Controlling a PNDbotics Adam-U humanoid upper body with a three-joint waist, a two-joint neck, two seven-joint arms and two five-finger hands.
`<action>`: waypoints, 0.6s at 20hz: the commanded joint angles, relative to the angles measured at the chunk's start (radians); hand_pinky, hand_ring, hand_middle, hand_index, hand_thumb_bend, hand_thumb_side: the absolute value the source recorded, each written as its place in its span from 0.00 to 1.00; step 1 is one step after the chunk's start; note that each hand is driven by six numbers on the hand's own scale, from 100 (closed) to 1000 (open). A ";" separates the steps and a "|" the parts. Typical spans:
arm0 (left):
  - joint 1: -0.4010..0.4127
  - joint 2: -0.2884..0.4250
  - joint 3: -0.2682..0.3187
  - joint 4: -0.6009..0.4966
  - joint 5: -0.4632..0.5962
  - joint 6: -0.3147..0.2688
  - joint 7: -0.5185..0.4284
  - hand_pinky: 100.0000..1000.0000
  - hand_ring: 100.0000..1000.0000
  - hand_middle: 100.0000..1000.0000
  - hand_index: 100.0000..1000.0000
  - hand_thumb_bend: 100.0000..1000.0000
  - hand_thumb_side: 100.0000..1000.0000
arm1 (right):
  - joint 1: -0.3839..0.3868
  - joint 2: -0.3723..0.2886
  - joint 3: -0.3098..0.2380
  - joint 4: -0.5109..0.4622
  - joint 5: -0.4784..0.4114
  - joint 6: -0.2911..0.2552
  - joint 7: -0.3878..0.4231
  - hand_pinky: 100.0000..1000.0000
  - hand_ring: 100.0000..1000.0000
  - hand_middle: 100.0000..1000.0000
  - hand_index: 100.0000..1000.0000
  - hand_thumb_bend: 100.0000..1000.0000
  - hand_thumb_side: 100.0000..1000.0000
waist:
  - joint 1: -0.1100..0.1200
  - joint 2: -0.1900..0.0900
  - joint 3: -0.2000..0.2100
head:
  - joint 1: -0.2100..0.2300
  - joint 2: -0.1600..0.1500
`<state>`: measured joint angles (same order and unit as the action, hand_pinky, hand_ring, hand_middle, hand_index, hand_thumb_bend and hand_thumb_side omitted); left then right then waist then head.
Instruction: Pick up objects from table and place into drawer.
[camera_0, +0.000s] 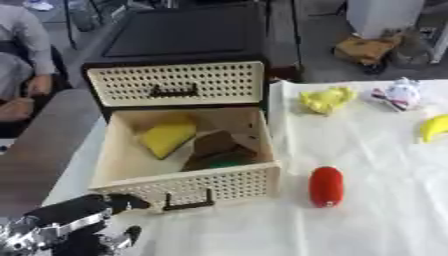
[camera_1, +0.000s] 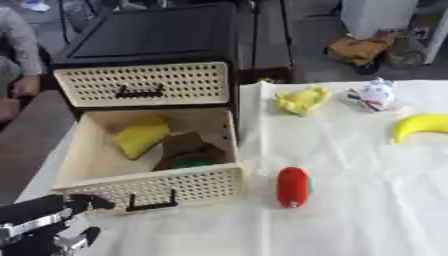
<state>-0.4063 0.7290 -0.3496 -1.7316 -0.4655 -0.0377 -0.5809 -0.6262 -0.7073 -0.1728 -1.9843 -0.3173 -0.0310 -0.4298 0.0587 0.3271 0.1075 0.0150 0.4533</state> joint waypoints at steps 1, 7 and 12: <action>0.001 0.026 0.000 -0.008 -0.024 0.000 -0.017 0.00 0.00 0.90 1.00 0.00 0.95 | -0.008 -0.020 -0.011 -0.016 0.006 0.004 -0.003 0.47 0.72 0.52 0.69 0.28 1.00 | -0.001 -0.018 0.004 | -0.002 -0.011; 0.000 0.023 0.002 -0.001 -0.035 0.003 -0.025 0.00 0.00 0.90 1.00 0.00 0.94 | -0.010 -0.017 -0.011 -0.016 0.005 0.004 -0.004 0.47 0.72 0.52 0.69 0.28 1.00 | -0.001 -0.018 0.001 | -0.002 -0.016; -0.017 0.017 0.012 0.035 -0.029 0.001 0.003 0.00 0.00 0.91 1.00 0.00 0.95 | -0.011 -0.015 -0.012 -0.016 0.002 0.000 -0.002 0.47 0.72 0.52 0.69 0.28 1.00 | -0.002 -0.016 -0.010 | 0.004 -0.026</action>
<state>-0.4086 0.7290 -0.3537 -1.6976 -0.4951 -0.0357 -0.5858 -0.6245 -0.7069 -0.1730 -1.9843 -0.3156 -0.0279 -0.4330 0.0592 0.3271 0.0966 0.0166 0.4441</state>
